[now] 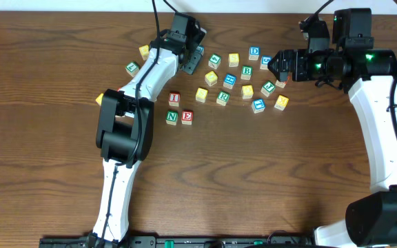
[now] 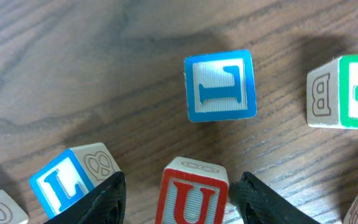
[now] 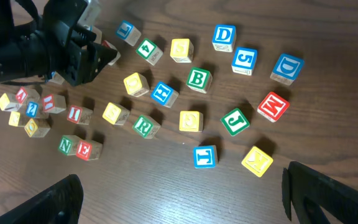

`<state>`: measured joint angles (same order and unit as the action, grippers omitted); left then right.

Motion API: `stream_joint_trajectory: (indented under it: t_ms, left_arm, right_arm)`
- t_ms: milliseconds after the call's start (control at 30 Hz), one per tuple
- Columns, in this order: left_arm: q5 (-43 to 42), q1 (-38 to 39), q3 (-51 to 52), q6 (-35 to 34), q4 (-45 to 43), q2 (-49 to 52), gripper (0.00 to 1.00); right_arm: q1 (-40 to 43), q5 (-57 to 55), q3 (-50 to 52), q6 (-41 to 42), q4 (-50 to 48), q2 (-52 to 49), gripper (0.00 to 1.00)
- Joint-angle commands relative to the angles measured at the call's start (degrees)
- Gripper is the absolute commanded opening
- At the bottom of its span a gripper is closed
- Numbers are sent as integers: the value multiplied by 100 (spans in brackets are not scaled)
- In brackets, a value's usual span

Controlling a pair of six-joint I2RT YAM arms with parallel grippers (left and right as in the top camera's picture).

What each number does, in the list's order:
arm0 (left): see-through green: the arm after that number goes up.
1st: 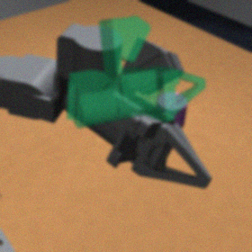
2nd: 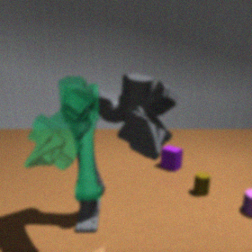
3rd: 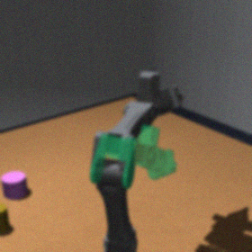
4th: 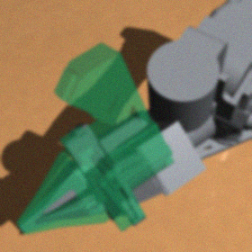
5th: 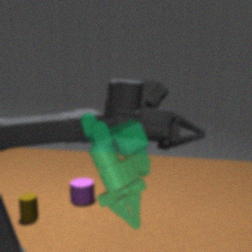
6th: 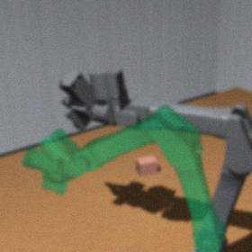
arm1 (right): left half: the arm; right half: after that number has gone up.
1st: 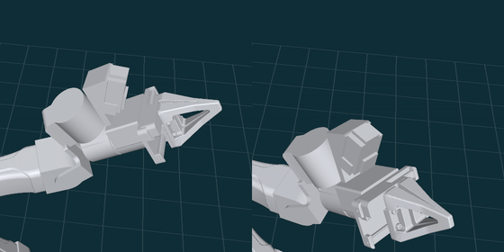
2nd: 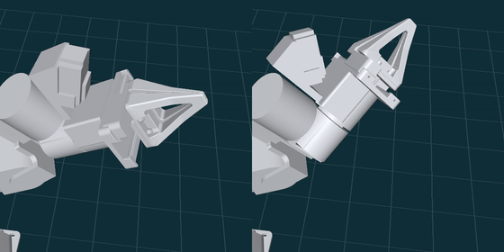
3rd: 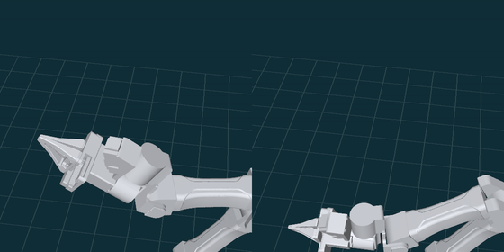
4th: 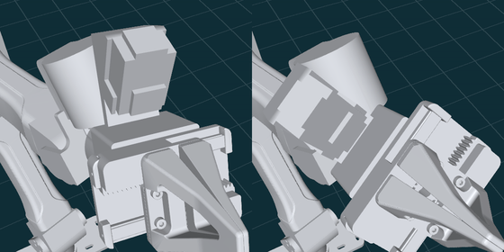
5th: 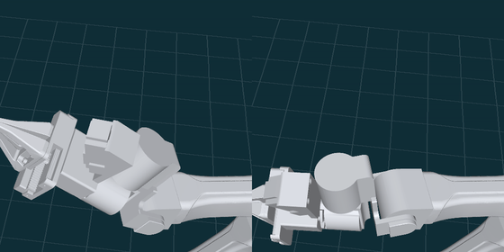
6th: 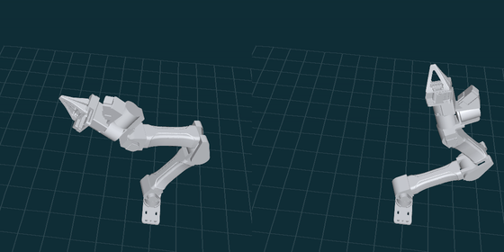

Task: Spell out NEURIPS
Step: 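Lower the left gripper and close it on the red U block, then lift the red U block and carry it right of the E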

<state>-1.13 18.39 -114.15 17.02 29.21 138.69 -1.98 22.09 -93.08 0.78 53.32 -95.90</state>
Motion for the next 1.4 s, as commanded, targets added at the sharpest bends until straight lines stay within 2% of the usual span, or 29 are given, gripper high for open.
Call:
stream_joint_trajectory:
  t_ms: [0,100,200,433,533,700,867,1000,1167,1367]
  left_arm:
    - [48,4,-35,116,94,168,57]
    - [48,7,-35,116,92,179,57]
    - [48,7,-35,114,94,179,49]
    - [48,7,-35,116,136,179,48]
    - [48,7,-35,109,136,179,41]
    - [52,7,-37,-157,136,107,39]
    - [55,7,-42,-496,136,-256,34]
    - [52,22,-42,-538,160,-643,33]
    - [55,142,-42,-616,636,-1381,33]
    - [52,319,-42,-1266,1655,-2173,32]
  right_arm:
    - [39,-9,-92,-63,11,-2,99]
    - [39,-9,-92,-63,11,-2,99]
    - [39,-9,-92,-63,11,-2,99]
    - [39,-9,-92,-63,11,-2,99]
    - [39,-9,-92,-63,11,-2,99]
    - [39,-9,-92,-63,11,-2,99]
    - [39,-9,-92,-63,11,-2,99]
    - [39,-9,-92,-63,11,-2,99]
    - [39,-9,-92,-63,11,-2,99]
    - [39,-9,-92,-63,11,-2,99]
